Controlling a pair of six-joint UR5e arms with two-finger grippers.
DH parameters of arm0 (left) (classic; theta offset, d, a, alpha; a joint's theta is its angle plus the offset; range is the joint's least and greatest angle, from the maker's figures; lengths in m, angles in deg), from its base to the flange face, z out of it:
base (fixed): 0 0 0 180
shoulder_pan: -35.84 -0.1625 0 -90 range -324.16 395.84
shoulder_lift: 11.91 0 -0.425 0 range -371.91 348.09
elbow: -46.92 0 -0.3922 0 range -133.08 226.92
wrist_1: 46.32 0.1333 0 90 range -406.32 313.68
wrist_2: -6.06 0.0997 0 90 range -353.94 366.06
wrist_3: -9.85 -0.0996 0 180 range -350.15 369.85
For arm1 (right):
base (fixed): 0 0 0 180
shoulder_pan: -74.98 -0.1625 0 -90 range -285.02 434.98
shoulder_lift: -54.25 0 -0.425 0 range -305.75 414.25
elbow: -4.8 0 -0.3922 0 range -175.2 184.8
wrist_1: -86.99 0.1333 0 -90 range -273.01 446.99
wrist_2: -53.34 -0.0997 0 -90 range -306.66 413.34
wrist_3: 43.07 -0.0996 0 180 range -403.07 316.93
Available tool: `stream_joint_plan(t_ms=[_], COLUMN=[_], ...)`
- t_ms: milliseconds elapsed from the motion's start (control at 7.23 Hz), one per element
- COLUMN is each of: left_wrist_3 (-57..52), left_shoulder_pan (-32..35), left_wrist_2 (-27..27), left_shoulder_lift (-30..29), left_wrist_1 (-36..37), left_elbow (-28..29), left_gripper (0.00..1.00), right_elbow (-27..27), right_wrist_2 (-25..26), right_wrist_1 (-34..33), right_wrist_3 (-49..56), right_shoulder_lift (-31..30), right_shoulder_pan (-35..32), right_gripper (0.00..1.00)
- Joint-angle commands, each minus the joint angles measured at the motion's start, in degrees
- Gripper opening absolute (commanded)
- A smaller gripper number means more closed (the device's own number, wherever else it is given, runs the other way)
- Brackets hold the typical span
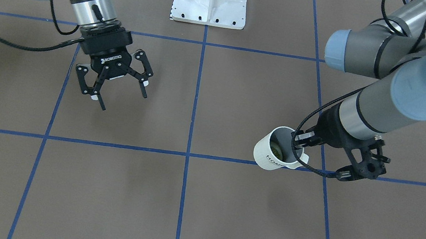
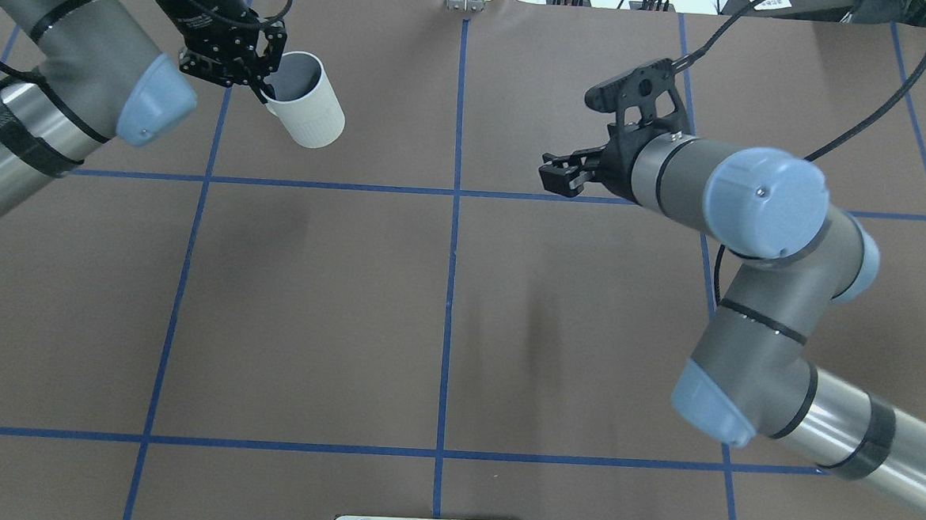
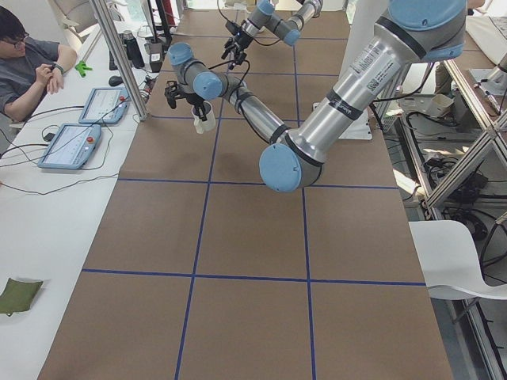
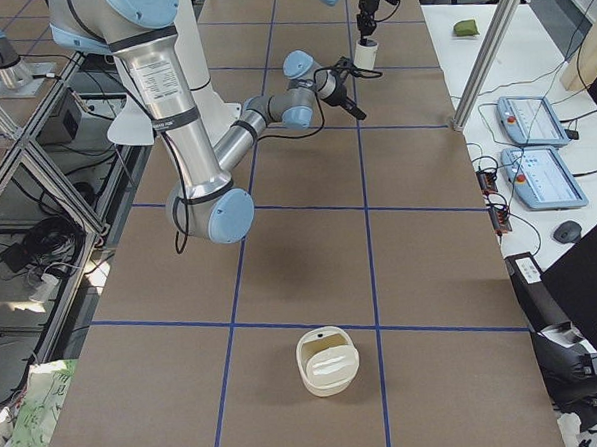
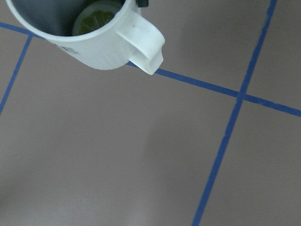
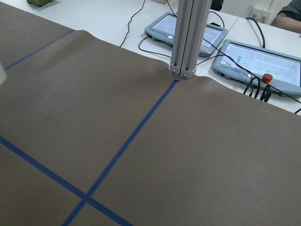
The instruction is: Left arm hands cup to right arm to dump lemon
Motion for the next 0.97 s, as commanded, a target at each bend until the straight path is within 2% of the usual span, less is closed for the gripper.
stream_joint_plan(t_ms=[0,415,553,830], left_wrist_3=[0.4,0.1,-0.1,-0.4], left_shoulder_pan=[-0.7,-1.5,-1.9,-2.3], left_wrist_2=[0.8,0.2,-1.1,-3.2], left_shoulder_lift=[-5.7,-10.9,-13.7,-15.1], left_wrist_1=[-3.9,-3.3,-3.3,-3.4], left_elbow=[8.2,11.0,13.7,14.5], left_gripper=[0.00,0.00,0.00,0.00], right_elbow=[-0.6,-1.4,-2.5,-3.0], right_wrist_2=[14.3,26.1,28.3,29.8], right_wrist_1=[0.0,0.1,0.3,0.3], right_wrist_3=[-0.7,-1.2,-1.3,-1.3], right_shoulder_lift=[3.4,4.1,4.9,5.4], right_shoulder_pan=[10.0,13.7,14.4,15.0], right_gripper=[1.00,0.99,0.99,0.99])
